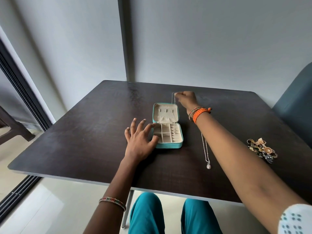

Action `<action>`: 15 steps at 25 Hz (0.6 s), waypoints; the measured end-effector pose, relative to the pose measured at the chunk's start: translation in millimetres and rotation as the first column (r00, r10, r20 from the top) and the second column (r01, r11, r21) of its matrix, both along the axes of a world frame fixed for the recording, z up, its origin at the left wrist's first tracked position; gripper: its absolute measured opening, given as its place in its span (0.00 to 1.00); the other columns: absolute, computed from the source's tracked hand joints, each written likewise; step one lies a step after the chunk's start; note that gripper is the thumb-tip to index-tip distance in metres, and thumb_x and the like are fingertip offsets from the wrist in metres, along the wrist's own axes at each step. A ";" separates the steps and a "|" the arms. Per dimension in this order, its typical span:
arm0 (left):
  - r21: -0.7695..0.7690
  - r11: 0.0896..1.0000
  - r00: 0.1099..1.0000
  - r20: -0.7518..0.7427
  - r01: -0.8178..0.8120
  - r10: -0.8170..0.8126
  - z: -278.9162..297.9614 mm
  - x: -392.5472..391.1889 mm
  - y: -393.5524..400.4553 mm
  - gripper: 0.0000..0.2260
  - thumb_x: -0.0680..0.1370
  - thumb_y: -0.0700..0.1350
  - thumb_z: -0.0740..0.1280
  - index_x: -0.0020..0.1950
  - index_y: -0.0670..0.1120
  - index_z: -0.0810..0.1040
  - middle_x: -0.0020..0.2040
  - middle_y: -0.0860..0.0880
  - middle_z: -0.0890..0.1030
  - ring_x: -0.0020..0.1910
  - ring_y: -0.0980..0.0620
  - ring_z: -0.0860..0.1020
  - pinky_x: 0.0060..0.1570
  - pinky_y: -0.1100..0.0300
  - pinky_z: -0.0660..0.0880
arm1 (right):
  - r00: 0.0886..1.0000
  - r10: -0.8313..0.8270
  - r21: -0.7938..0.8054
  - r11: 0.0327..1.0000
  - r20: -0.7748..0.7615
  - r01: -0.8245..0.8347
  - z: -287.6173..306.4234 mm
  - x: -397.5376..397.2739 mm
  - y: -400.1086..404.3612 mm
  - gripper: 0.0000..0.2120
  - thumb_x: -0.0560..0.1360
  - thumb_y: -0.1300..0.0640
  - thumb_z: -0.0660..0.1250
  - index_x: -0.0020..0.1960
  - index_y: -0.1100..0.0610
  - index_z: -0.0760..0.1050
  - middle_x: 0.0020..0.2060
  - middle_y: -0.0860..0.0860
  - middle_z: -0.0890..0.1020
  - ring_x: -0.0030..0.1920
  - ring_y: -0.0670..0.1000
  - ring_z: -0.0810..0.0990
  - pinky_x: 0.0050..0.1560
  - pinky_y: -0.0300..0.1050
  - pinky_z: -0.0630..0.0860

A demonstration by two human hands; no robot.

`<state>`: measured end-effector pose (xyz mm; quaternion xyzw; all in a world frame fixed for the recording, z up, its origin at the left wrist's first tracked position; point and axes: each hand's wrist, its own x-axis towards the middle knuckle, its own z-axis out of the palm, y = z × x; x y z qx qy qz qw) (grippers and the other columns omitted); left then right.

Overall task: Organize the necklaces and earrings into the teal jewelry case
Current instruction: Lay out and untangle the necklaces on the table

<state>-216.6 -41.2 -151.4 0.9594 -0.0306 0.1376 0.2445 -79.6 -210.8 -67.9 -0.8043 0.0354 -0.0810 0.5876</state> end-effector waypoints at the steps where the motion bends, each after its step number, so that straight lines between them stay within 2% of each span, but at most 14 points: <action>1: 0.017 1.000 1.000 0.022 -0.018 0.018 -0.7 -2.2 -0.2 0.31 0.67 0.64 0.46 0.68 0.59 0.69 0.75 0.49 0.62 0.77 0.47 0.45 0.71 0.45 0.42 | 0.998 0.051 0.120 0.992 -0.026 -0.048 4.8 -3.9 0.9 0.12 0.76 0.60 0.64 0.34 0.55 0.72 0.31 0.50 0.76 0.32 0.46 0.73 0.32 0.37 0.66; 3: 0.054 0.995 0.995 0.061 -0.081 0.078 -1.0 -7.8 0.2 0.31 0.67 0.64 0.47 0.66 0.56 0.70 0.73 0.50 0.66 0.76 0.47 0.49 0.70 0.46 0.45 | 0.981 0.177 0.326 0.934 -0.077 -0.143 12.6 -12.6 5.0 0.08 0.77 0.61 0.61 0.40 0.55 0.71 0.35 0.51 0.79 0.34 0.47 0.76 0.34 0.39 0.66; 6: 0.033 0.985 0.981 0.105 -0.170 0.165 2.3 -20.2 4.5 0.31 0.66 0.63 0.48 0.63 0.53 0.72 0.68 0.50 0.72 0.75 0.47 0.56 0.69 0.45 0.50 | 0.942 0.328 0.392 0.878 -0.071 -0.276 26.1 -27.2 12.4 0.07 0.78 0.62 0.58 0.42 0.57 0.70 0.38 0.53 0.81 0.37 0.49 0.79 0.40 0.43 0.71; 8: 0.016 0.985 0.980 0.105 -0.170 0.168 2.2 -32.3 10.7 0.32 0.66 0.64 0.48 0.63 0.50 0.72 0.68 0.49 0.73 0.75 0.47 0.57 0.69 0.44 0.50 | 0.896 0.443 0.453 0.807 -0.039 -0.379 37.5 -39.0 19.9 0.08 0.78 0.63 0.56 0.41 0.58 0.70 0.41 0.55 0.81 0.39 0.51 0.80 0.43 0.45 0.75; 12: -0.054 0.979 0.976 0.075 -0.199 0.203 0.0 -50.3 28.7 0.33 0.65 0.65 0.49 0.65 0.53 0.72 0.66 0.50 0.74 0.73 0.49 0.60 0.69 0.45 0.51 | 0.808 0.588 0.450 0.717 0.019 -0.532 65.2 -59.4 38.1 0.10 0.79 0.61 0.55 0.40 0.55 0.68 0.45 0.56 0.82 0.42 0.54 0.82 0.44 0.48 0.78; 15: -0.124 0.970 0.977 0.018 -0.210 0.214 3.3 -51.1 37.6 0.29 0.68 0.62 0.54 0.65 0.53 0.72 0.64 0.50 0.74 0.70 0.50 0.62 0.69 0.47 0.51 | 0.777 0.622 0.408 0.688 0.095 -0.600 90.7 -77.6 49.5 0.09 0.80 0.60 0.56 0.41 0.54 0.67 0.45 0.56 0.82 0.42 0.54 0.82 0.42 0.46 0.79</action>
